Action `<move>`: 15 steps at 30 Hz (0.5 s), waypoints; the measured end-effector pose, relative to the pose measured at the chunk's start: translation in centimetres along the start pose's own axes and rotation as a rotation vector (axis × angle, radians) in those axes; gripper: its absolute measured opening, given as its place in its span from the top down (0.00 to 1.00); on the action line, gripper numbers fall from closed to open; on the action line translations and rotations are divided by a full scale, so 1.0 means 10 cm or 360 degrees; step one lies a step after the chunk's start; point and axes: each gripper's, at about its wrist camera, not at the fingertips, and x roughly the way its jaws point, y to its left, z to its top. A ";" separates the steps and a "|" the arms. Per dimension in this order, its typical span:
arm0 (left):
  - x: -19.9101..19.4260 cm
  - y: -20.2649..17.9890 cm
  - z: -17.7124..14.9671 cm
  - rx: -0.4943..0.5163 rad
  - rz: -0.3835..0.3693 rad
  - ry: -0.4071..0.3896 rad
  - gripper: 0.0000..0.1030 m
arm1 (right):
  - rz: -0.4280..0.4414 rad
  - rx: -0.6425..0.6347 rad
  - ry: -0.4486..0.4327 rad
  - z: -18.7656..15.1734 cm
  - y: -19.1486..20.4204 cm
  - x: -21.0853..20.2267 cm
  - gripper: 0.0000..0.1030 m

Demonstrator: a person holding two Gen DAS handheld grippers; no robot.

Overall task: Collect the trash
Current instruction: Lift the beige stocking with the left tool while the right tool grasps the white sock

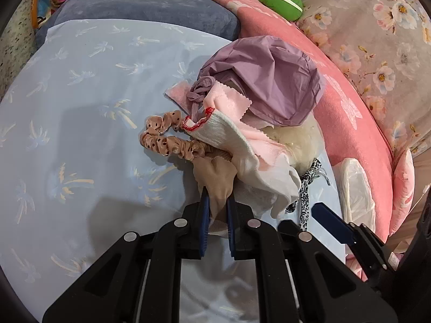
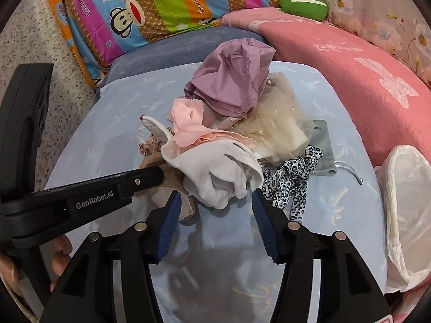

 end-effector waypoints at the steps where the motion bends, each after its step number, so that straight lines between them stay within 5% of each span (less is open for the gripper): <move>1: 0.00 0.00 0.00 -0.0001 -0.0005 0.0000 0.89 | 0.0003 -0.0005 -0.0007 0.01 0.01 0.02 0.48; 5: -0.06 0.03 0.00 -0.0008 -0.0016 -0.0011 0.89 | -0.0019 -0.0017 -0.0037 0.10 0.02 0.13 0.48; 7: -0.09 0.04 0.01 -0.0013 -0.0019 -0.0020 0.89 | -0.0010 -0.0013 -0.0023 0.14 0.01 0.18 0.62; 9: -0.13 0.04 0.01 -0.0011 -0.0022 -0.0026 0.89 | 0.0018 0.0010 -0.0014 0.17 -0.02 0.17 0.91; 15: -0.24 -0.06 0.01 0.0012 -0.0048 -0.0056 0.89 | 0.0038 0.0073 -0.0113 0.23 -0.10 -0.16 0.96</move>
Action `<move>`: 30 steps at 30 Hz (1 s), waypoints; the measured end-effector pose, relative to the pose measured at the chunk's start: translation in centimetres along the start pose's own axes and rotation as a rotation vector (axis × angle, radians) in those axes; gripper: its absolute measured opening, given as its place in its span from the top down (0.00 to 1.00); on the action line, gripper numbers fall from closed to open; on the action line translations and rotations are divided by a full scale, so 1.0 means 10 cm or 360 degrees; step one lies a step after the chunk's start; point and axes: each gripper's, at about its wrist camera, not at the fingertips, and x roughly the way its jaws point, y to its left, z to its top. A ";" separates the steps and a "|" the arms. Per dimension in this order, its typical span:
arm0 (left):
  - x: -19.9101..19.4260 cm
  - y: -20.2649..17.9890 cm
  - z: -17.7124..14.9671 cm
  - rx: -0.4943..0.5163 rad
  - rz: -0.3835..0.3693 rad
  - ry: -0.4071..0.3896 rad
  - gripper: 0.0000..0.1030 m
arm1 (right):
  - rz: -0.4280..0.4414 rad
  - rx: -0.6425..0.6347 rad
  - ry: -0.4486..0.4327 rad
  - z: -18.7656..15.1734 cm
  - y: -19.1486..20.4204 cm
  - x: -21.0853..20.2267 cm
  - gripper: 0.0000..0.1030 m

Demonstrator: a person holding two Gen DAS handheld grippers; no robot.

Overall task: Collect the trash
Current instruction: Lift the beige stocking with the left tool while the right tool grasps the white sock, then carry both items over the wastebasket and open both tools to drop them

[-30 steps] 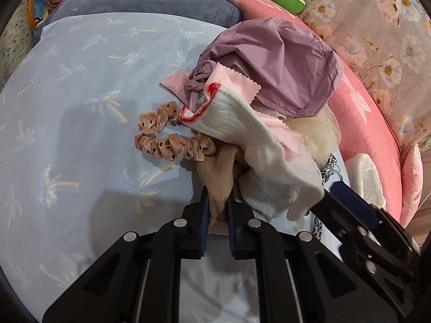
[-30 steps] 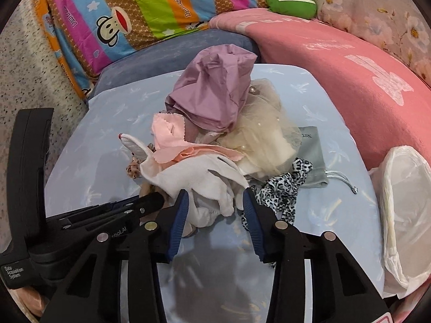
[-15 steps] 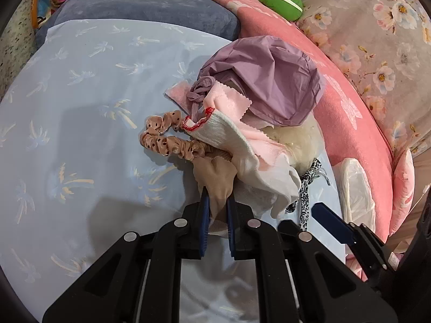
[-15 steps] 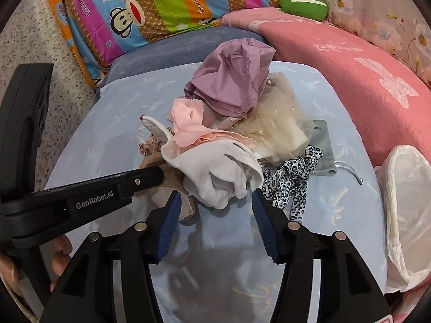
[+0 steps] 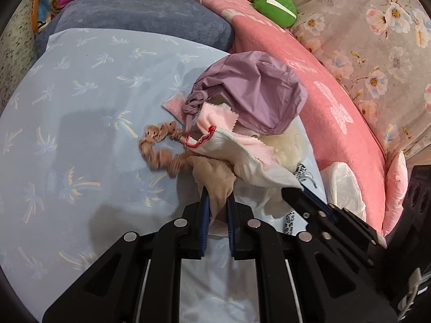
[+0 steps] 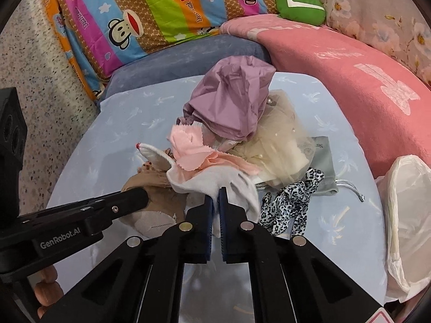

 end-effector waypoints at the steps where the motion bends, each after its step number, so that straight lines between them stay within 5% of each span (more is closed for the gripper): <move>1: -0.02 -0.04 0.00 0.0010 -0.0010 -0.0007 0.89 | 0.0001 0.0004 -0.0025 0.01 -0.01 -0.08 0.96; 16: -0.35 -0.98 0.06 0.0292 -0.0159 -0.0130 0.89 | -0.0118 0.0207 -0.0446 0.25 -0.75 -1.41 0.96; 30: 0.00 -2.26 -0.11 0.0705 -0.0332 -0.0063 0.89 | -0.0415 0.0577 -0.0603 -0.07 -2.06 -2.11 0.96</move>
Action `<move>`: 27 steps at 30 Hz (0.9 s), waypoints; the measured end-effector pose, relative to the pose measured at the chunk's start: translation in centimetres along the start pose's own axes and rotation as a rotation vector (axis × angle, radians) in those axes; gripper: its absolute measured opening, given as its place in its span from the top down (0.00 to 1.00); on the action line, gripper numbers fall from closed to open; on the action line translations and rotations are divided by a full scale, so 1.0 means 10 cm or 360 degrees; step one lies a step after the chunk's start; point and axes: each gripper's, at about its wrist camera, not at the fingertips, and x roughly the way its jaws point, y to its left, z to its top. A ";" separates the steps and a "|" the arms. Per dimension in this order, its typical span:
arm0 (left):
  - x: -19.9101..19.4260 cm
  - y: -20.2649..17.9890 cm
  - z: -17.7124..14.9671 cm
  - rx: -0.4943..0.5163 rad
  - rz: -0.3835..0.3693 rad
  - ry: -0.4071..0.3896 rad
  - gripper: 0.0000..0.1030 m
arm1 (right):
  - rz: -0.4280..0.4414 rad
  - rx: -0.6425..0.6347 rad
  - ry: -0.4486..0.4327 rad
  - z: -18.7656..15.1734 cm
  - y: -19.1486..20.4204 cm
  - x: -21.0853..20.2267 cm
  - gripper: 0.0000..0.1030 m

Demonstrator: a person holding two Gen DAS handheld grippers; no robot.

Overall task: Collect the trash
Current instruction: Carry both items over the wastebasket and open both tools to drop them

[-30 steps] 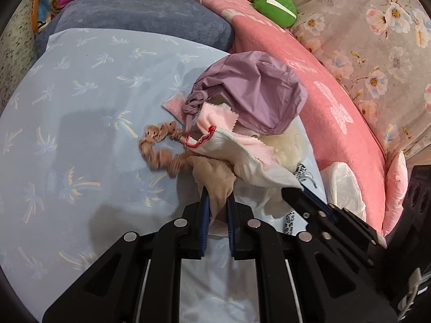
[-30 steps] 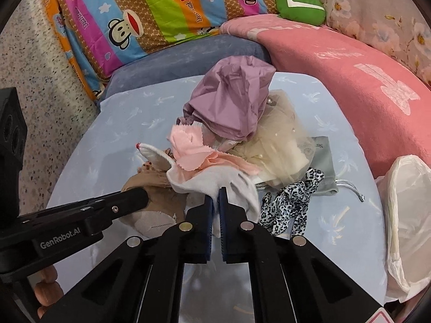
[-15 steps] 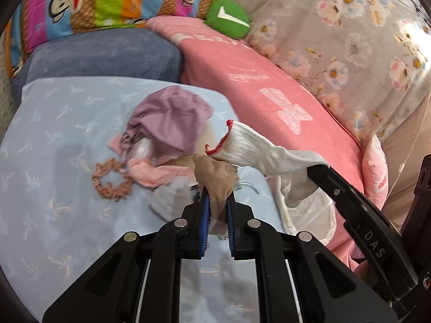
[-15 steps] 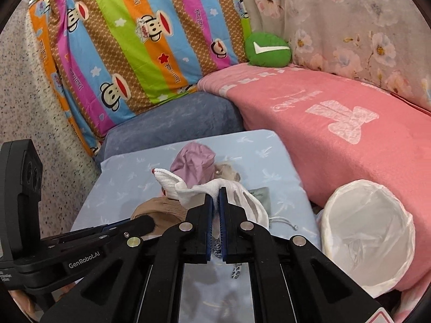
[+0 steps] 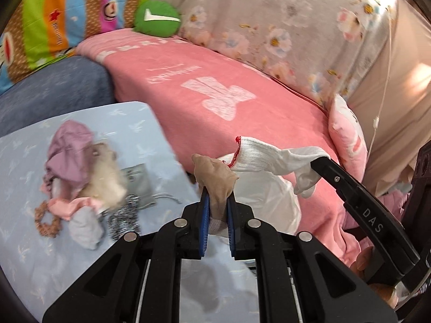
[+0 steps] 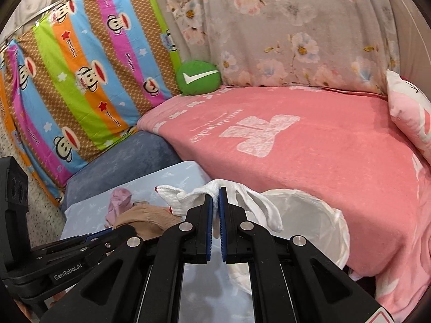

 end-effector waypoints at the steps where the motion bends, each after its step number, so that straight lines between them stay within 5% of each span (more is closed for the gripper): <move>1: 0.05 -0.06 0.01 0.0021 -0.0009 0.0009 0.89 | -0.0022 0.0019 -0.0002 0.00 -0.09 0.00 0.96; 18: 0.66 -0.70 0.09 0.0225 -0.0092 0.0150 0.85 | -0.0185 0.0179 0.0057 -0.11 -0.84 0.14 0.91; 23: 0.67 -0.65 0.09 0.0187 -0.0050 0.0134 0.44 | -0.0185 0.0171 0.0065 -0.14 -0.81 0.17 0.80; 27: 0.63 -0.62 0.10 0.0190 0.0000 0.0105 0.42 | -0.0179 0.0158 0.0052 -0.16 -0.75 0.16 0.69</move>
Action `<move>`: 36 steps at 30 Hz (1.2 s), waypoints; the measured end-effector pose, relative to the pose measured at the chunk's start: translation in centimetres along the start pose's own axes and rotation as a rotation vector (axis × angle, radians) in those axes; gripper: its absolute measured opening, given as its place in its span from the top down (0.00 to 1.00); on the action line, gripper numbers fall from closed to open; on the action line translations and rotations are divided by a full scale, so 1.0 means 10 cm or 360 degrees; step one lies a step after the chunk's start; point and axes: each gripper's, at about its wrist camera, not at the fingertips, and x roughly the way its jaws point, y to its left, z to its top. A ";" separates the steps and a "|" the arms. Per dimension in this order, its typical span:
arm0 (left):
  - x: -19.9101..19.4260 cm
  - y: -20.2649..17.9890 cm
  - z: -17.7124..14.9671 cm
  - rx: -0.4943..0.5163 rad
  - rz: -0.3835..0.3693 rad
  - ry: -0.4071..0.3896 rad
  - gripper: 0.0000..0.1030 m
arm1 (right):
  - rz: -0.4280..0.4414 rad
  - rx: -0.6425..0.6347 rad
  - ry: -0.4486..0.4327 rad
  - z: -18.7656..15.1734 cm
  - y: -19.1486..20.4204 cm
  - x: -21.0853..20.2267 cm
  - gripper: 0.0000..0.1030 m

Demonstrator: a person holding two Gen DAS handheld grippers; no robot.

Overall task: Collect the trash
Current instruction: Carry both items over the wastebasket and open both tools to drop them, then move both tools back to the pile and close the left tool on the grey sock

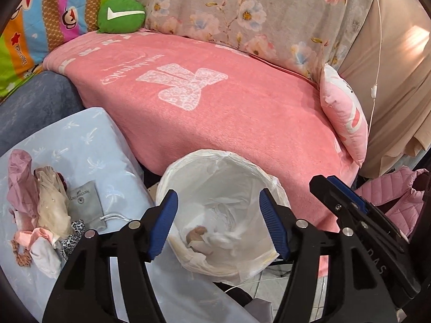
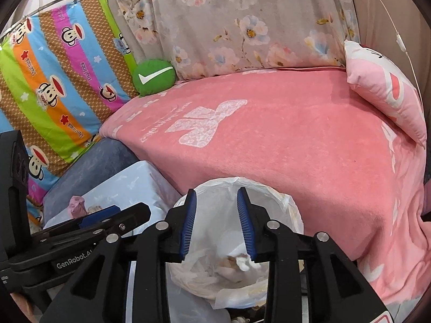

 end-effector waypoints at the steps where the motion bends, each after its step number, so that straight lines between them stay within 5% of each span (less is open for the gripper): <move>1: -0.01 0.02 0.00 -0.0003 0.0011 -0.0003 0.42 | 0.0003 -0.0006 0.0002 0.00 0.02 0.00 0.69; 19: -0.19 0.42 -0.20 -0.0139 0.0147 -0.0019 0.41 | 0.0077 -0.0161 0.0058 -0.19 0.55 -0.04 0.54; 36: -0.47 1.13 -0.53 -0.0353 0.0344 -0.0029 0.27 | 0.0166 -0.0314 0.0123 -0.42 1.14 -0.04 0.47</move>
